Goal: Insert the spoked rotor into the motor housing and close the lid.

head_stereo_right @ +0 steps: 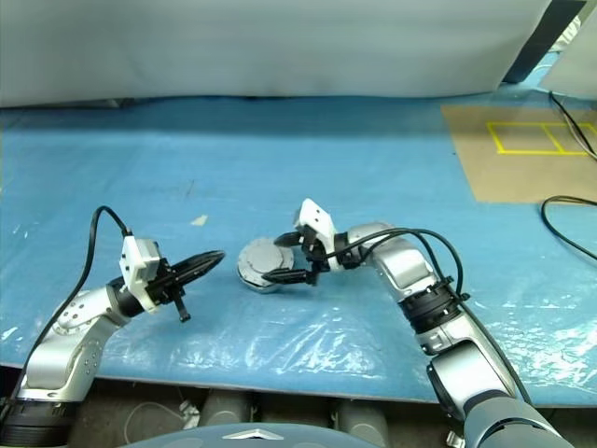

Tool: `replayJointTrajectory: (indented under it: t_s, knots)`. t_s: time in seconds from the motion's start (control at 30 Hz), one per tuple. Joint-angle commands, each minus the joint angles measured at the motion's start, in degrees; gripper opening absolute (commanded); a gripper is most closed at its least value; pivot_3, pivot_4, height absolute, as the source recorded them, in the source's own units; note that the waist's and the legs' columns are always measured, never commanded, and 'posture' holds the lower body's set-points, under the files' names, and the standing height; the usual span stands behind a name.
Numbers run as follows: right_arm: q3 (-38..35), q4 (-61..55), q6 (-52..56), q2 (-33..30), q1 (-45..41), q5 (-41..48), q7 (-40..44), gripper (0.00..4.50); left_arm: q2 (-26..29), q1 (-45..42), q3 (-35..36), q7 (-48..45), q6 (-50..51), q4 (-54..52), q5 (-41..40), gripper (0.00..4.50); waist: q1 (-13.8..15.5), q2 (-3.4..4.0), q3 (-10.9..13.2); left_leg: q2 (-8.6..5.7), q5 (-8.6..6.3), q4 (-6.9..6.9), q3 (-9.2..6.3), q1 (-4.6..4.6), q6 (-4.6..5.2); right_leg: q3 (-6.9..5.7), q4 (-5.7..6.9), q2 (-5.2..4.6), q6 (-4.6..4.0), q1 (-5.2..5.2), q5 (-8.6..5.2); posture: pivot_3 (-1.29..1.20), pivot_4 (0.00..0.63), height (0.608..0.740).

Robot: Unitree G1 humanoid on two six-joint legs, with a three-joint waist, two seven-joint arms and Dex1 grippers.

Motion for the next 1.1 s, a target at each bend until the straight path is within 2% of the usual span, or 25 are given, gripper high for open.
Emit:
replayJointTrajectory:
  t_s: [0.03,0.43,0.6,1.1]
  knots:
    - [1.17,1.83,-4.18,2.0,-1.48,-3.07,-0.4,4.46,0.07,0.04,0.43,0.39,-1.38,-0.69,0.18,0.0,-0.15,0.0,0.0,0.0,0.0,0.0,0.0,0.0,0.0,0.0,0.01,0.0,0.0,0.0,0.0,0.0,0.15,0.74]
    - [2.65,5.27,-8.73,3.45,-0.43,-9.51,-0.25,4.46,-0.58,-0.31,-0.53,0.77,-2.38,-0.05,1.15,0.0,-0.24,-0.01,-0.01,0.01,0.0,0.04,0.0,0.09,0.0,0.0,0.07,0.0,-0.02,0.07,0.0,0.0,0.15,0.74]
    - [2.87,5.4,-9.69,3.63,0.12,-10.34,0.04,2.93,-0.79,-0.52,-0.36,1.02,-2.39,-0.02,1.03,0.0,-0.25,-0.01,-0.01,0.01,0.0,0.05,0.0,0.18,0.0,0.01,0.07,-0.01,-0.03,0.16,0.0,0.0,0.15,0.74]
    - [1.27,3.73,-4.58,8.56,-2.81,-9.73,-1.65,2.93,-1.64,0.04,-0.55,2.56,-2.49,-0.31,1.28,0.0,-1.53,-0.02,-0.01,0.03,0.0,0.05,0.0,0.36,0.01,0.01,0.06,0.0,-0.3,0.29,-0.11,0.0,0.15,0.74]
